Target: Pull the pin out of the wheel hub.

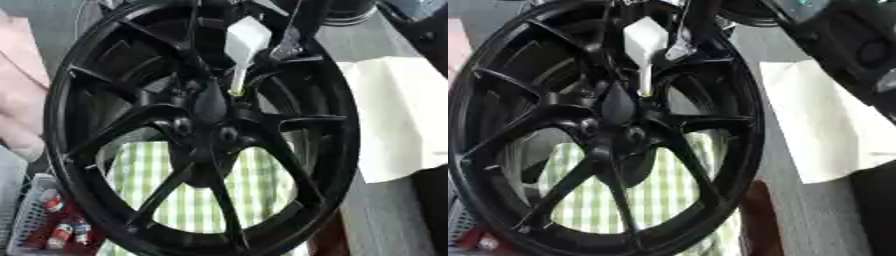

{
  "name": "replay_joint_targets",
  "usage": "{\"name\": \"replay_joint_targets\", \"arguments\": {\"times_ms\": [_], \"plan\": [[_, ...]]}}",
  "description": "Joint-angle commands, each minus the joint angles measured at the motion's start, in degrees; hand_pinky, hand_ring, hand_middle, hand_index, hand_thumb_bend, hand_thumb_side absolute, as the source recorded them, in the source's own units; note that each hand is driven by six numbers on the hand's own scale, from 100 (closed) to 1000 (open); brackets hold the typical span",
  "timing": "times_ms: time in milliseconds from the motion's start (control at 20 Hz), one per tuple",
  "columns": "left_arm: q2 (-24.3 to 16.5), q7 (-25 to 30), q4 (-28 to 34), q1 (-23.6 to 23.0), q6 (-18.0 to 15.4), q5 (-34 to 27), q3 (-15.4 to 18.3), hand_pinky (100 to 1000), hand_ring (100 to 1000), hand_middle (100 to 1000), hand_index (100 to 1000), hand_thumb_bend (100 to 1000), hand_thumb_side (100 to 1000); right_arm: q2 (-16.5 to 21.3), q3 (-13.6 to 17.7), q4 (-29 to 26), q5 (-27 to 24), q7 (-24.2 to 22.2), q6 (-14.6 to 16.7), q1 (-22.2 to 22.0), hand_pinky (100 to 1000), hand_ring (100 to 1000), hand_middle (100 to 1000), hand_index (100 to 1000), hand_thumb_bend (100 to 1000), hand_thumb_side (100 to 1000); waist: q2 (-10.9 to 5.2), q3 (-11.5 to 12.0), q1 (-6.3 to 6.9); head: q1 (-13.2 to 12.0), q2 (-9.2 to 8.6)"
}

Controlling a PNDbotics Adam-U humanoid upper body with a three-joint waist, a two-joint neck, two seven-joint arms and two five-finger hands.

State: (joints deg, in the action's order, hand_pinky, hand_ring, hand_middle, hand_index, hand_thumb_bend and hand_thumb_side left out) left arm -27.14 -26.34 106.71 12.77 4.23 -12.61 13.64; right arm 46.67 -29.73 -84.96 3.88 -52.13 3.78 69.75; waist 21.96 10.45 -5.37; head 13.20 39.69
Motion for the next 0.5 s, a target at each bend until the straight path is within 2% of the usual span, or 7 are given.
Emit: {"name": "replay_joint_targets", "arguments": {"times_ms": [50, 150, 400, 500], "plan": [[-1.1, -0.3, 0.6, 0.1, -0.1, -0.2, 0.8, 729, 738, 691, 690, 432, 670, 2.0, 2.5, -0.5, -0.1, 0.2, 0.1, 1.6, 859, 693, 387, 537, 289, 100, -1.94, -0.1, 0.50, 0.2, -0.02], [-1.2, -0.4, 0.6, 0.0, -0.1, -0.2, 0.9, 729, 738, 691, 690, 432, 670, 2.8, 3.6, -0.4, -0.7, 0.2, 0.0, 1.6, 862, 695, 388, 538, 287, 100, -2.04, -0.3, 0.56, 0.1, 0.08], [-1.3, -0.6, 0.7, -0.3, -0.2, -0.1, 1.2, 729, 737, 691, 689, 432, 669, 5.9, 8.8, -1.2, -2.0, 0.5, -0.4, 0.3, 865, 696, 389, 541, 288, 100, -2.22, -0.8, 0.71, -0.4, 0.30], [-1.2, -1.1, 0.6, -0.9, -0.3, 0.0, 1.7, 729, 737, 691, 689, 433, 668, 7.9, 11.0, -0.3, -1.2, 1.5, -1.3, -1.2, 870, 703, 392, 545, 293, 100, -2.39, -2.1, 1.17, -1.9, 0.07]]}}
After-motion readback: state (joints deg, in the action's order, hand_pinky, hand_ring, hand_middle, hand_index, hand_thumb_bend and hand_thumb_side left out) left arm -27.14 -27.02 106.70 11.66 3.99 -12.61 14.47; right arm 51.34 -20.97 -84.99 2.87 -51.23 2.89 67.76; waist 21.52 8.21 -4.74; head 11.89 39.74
